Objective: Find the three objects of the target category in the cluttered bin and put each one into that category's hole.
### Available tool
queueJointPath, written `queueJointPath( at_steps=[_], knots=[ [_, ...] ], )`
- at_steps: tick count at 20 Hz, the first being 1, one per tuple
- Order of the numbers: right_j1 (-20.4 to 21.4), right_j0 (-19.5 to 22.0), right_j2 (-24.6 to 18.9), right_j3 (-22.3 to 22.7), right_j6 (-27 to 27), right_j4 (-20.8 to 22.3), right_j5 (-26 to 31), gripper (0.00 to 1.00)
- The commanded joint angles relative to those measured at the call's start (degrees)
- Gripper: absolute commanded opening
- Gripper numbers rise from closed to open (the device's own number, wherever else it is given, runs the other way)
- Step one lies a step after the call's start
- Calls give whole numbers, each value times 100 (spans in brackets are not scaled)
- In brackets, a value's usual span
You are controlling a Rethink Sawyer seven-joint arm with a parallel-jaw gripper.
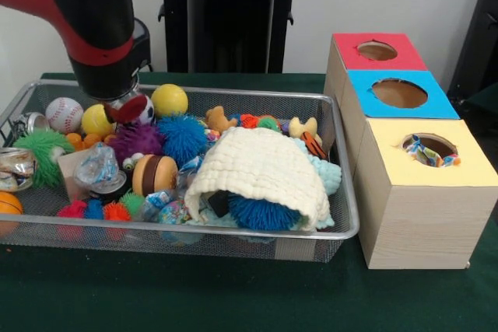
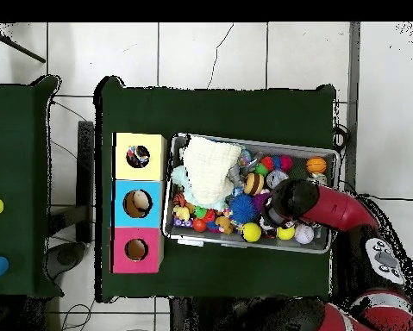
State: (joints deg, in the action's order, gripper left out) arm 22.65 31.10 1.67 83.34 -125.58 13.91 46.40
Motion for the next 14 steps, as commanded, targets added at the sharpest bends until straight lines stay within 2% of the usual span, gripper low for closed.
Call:
queueJointPath(
  at_steps=[1, 3, 4, 8, 11, 14],
  knots=[
    [261, -245, -781, 780, 714, 33, 469, 100],
    [394, -487, -543, 634, 470, 271, 162, 100],
    [460, -751, -256, 427, 223, 572, -244, 100],
    [562, -1219, 256, 30, -320, 1005, -600, 100],
    [666, -1208, 207, 118, -280, 868, -371, 100],
    [698, -1018, -35, 332, 18, 543, 137, 100]
  ],
)
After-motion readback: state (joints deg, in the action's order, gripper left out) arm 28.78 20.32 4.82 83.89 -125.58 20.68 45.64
